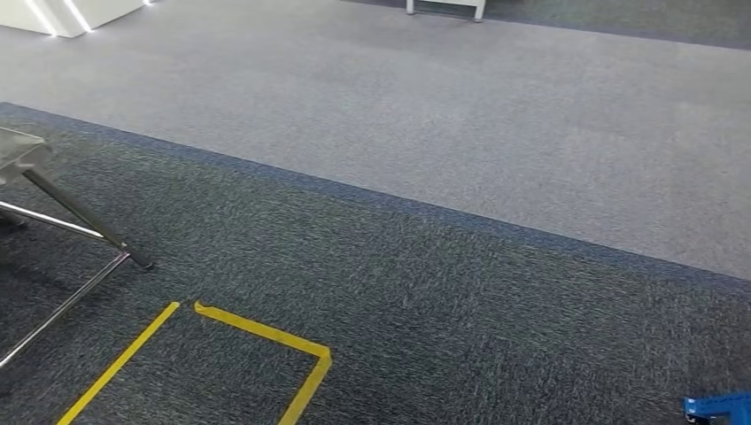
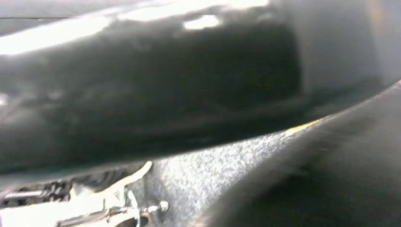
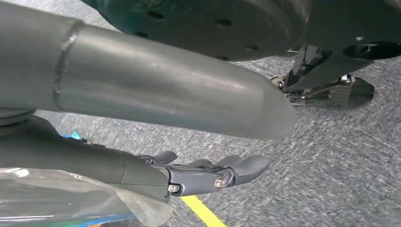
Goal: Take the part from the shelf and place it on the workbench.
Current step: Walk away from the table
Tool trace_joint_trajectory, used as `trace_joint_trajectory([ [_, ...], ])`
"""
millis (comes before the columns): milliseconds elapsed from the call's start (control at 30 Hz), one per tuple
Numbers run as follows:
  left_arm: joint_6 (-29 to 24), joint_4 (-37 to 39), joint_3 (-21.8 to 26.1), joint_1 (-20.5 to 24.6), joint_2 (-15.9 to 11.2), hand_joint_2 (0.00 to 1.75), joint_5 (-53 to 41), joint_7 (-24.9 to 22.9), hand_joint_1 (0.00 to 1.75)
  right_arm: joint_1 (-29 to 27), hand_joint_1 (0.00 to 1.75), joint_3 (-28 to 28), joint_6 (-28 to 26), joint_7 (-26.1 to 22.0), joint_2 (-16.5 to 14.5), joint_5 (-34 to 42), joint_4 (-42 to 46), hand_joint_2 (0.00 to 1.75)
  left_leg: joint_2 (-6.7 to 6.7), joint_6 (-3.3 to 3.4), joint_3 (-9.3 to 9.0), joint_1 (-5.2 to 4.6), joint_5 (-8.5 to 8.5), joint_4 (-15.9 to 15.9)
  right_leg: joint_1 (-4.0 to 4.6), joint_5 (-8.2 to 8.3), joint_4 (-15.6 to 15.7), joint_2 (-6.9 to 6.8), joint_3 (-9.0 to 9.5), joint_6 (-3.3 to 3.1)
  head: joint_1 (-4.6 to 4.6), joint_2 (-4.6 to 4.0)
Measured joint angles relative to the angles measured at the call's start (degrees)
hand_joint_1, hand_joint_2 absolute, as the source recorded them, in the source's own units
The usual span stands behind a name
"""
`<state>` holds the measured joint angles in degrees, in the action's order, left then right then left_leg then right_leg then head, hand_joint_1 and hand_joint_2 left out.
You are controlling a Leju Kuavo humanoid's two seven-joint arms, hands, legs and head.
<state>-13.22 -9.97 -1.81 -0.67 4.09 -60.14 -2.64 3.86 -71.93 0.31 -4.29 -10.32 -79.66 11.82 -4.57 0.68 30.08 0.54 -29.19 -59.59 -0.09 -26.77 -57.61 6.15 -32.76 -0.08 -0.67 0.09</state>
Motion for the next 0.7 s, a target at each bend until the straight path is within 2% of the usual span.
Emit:
trace_joint_trajectory([
  [33,0.0,0.0,-0.02,0.02,-0.02,0.0,-0.02,0.0,0.0,0.04,0.0,-0.01,0.06,0.01,-0.02,0.01,-0.01,0.0,-1.18,0.07,-0.43,-0.01,0.24,1.46,-0.15,0.17,-0.08,0.73,-0.4,0.35,-0.02,0.0],
  [67,0.0,0.0,-0.06,0.07,-0.04,0.0,-0.02,0.0,0.0,0.03,0.0,-0.01,0.1,0.01,-0.02,0.02,-0.02,0.0,-1.36,0.09,-0.47,-0.06,0.12,1.87,-0.27,0.4,-0.09,1.47,-0.77,0.79,-0.03,0.0],
  [100,-0.01,0.0,-0.13,0.11,-0.03,0.0,-0.03,0.0,0.0,-0.07,0.0,-0.02,0.11,0.01,-0.02,0.03,-0.02,0.0,-0.68,0.14,-0.52,-0.07,0.19,2.16,-0.45,0.62,0.01,2.13,-1.24,1.21,-0.02,0.0],
  [133,-0.02,0.0,-0.23,0.16,-0.03,0.0,-0.04,0.0,0.0,-0.19,0.0,-0.03,0.12,0.01,-0.02,0.03,-0.02,0.0,0.13,0.34,-0.61,-0.04,0.41,2.45,-0.46,0.57,-0.17,1.65,-1.63,1.53,-0.08,0.0],
  [167,-0.04,0.0,-0.34,0.15,-0.01,0.0,-0.05,0.0,0.0,-0.25,0.0,-0.04,0.13,0.03,-0.02,0.03,-0.02,0.0,1.03,0.62,-0.71,0.03,0.65,2.78,-0.35,-0.07,-1.09,0.24,-2.29,1.8,-0.21,0.0],
  [233,-0.09,0.0,-0.56,0.0,0.06,0.0,-0.08,0.0,0.0,-0.11,0.0,-0.06,0.13,0.05,-0.02,0.03,-0.02,0.0,3.09,1.01,-0.79,0.02,0.91,3.18,-0.17,-3.3,-6.5,-3.78,-4.98,2.24,-0.51,0.0],
  [267,-0.1,0.0,-0.63,-0.1,0.07,0.0,-0.08,0.0,0.0,-0.01,0.0,-0.07,0.13,0.05,-0.02,0.03,-0.02,0.0,4.13,1.12,-0.74,-0.06,0.92,3.18,-0.2,-5.31,-10.47,-5.0,-6.86,2.5,-0.63,0.0],
  [300,-0.11,0.0,-0.68,-0.17,0.05,0.0,-0.08,0.0,0.0,0.05,0.0,-0.08,0.13,0.04,-0.02,0.03,-0.02,0.0,5.18,1.12,-0.69,-0.12,0.9,3.16,-0.31,-6.77,-14.08,-5.5,-8.51,2.72,-0.65,0.0],
  [333,-0.11,0.0,-0.72,-0.2,0.03,0.0,-0.08,0.0,0.0,0.0,0.0,-0.09,0.13,0.04,-0.02,0.03,-0.02,0.0,6.18,1.12,-0.68,-0.16,0.87,3.15,-0.41,-7.24,-16.14,-5.73,-9.33,2.88,-0.63,0.0],
  [367,-0.11,0.0,-0.76,-0.17,0.03,0.0,-0.08,0.0,0.0,-0.11,0.0,-0.13,0.13,0.04,-0.02,0.03,-0.02,0.0,7.05,1.1,-0.68,-0.18,0.81,3.14,-0.5,-6.64,-15.99,-5.91,-9.02,2.99,-0.65,0.0],
  [400,-0.1,0.0,-0.8,-0.12,0.05,0.0,-0.08,0.0,0.0,-0.22,0.0,-0.16,0.13,0.05,-0.02,0.03,-0.02,0.0,7.83,1.03,-0.75,-0.18,0.74,3.13,-0.55,-5.14,-13.47,-6.26,-7.42,2.99,-0.66,0.0],
  [467,-0.1,0.0,-0.85,-0.05,0.09,0.0,-0.07,0.0,0.0,-0.21,0.0,-0.21,0.12,0.05,-0.01,0.03,-0.02,0.0,9.15,0.69,-0.98,-0.31,0.49,3.09,-0.35,-2.09,-5.09,-8.46,-2.45,2.68,-0.68,0.0],
  [500,-0.1,0.0,-0.86,-0.07,0.11,0.0,-0.06,0.0,0.0,-0.1,0.0,-0.22,0.1,0.06,0.0,0.02,-0.02,0.0,9.7,0.41,-1.08,-0.44,0.34,3.04,-0.19,-1.26,-1.83,-9.48,-0.46,2.33,-0.61,0.0],
  [533,-0.11,0.0,-0.85,-0.07,0.12,0.0,-0.04,0.0,0.0,-0.04,0.0,-0.22,0.07,0.11,0.01,-0.02,-0.01,0.0,10.2,0.11,-1.2,-0.55,0.23,2.98,-0.01,-1.03,-0.05,-10.17,0.62,1.96,-0.56,0.0],
  [567,-0.11,0.0,-0.85,-0.04,0.13,0.0,-0.01,0.01,0.0,-0.03,0.0,-0.22,0.05,0.19,0.03,-0.06,-0.01,0.0,10.67,-0.2,-1.29,-0.65,0.18,2.97,0.19,-1.17,0.4,-10.23,0.85,1.6,-0.52,0.0],
  [600,-0.12,0.0,-0.85,0.03,0.14,0.0,0.01,0.01,0.0,-0.11,0.0,-0.22,0.04,0.3,0.05,-0.11,-0.01,0.0,11.16,-0.51,-1.45,-0.63,0.15,3.0,0.18,-0.98,0.43,-9.54,0.71,1.25,-0.48,0.0],
  [633,-0.13,0.0,-0.85,0.11,0.15,0.0,0.02,0.02,0.0,-0.23,0.0,-0.22,0.14,0.43,0.07,-0.14,-0.01,0.0,11.07,-0.88,-1.6,-0.54,-0.06,2.92,0.11,-0.86,0.56,-9.0,0.69,0.91,-0.48,0.0],
  [700,-0.13,0.0,-0.85,0.12,0.15,0.0,0.03,0.1,0.0,-0.3,0.0,-0.22,0.47,0.71,0.09,-0.15,-0.01,0.0,8.84,-1.49,-0.97,-0.31,-1.88,0.81,-0.14,-0.48,0.91,-7.86,0.79,0.2,-0.29,0.0],
])
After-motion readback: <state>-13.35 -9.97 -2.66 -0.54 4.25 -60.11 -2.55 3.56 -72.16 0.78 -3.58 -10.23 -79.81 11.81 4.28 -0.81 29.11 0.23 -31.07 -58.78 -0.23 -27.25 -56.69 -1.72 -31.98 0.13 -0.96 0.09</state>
